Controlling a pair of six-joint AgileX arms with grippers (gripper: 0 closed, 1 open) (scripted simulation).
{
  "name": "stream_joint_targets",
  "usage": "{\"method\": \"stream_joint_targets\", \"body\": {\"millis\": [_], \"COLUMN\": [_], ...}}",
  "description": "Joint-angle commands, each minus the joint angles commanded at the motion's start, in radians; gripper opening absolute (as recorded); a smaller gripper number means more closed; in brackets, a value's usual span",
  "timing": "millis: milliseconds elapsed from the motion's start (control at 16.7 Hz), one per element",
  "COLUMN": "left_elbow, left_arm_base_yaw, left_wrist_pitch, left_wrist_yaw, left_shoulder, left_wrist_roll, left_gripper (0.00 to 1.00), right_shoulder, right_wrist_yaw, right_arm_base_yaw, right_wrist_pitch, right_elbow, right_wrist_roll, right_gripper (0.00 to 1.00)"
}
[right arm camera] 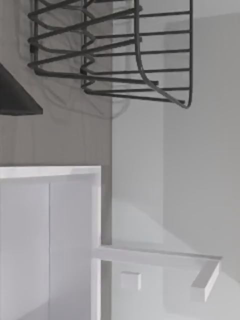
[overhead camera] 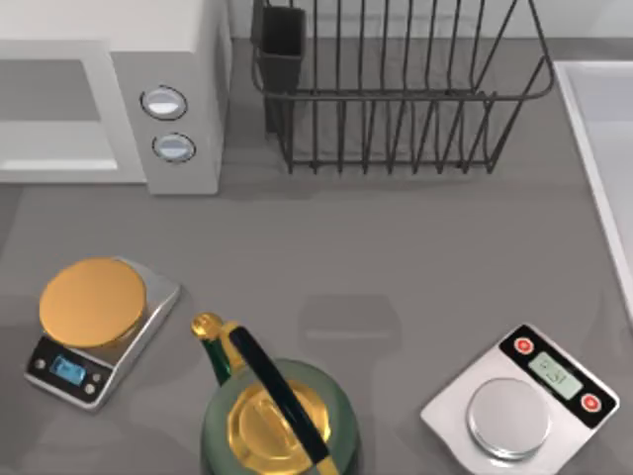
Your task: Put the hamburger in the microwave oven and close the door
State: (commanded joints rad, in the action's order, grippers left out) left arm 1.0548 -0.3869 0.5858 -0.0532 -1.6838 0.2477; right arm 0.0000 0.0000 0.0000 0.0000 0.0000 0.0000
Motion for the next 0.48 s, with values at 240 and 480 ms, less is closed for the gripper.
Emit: {"method": "stream_joint_targets", "body": {"millis": [240, 480], "left_elbow": [-0.015, -0.034], "left_arm_base_yaw": [0.054, 0.111], "left_wrist_pitch": [-0.332, -0.676], "left_wrist_yaw": [-0.032, -0.065], "left_shoulder": [-0.129, -0.245], "left_wrist_roll": [-0.044, -0.093], "left_gripper": [0.0, 0.0], "right_shoulder": [0.0, 0.0], "right_wrist_yaw": [0.0, 0.0], "right_arm_base_yaw": [0.0, 0.0], "right_wrist_pitch": [0.0, 0.0], "right_elbow": [0.0, 0.0], "right_wrist_roll": [0.0, 0.0], "right_gripper": [1.0, 1.0]}}
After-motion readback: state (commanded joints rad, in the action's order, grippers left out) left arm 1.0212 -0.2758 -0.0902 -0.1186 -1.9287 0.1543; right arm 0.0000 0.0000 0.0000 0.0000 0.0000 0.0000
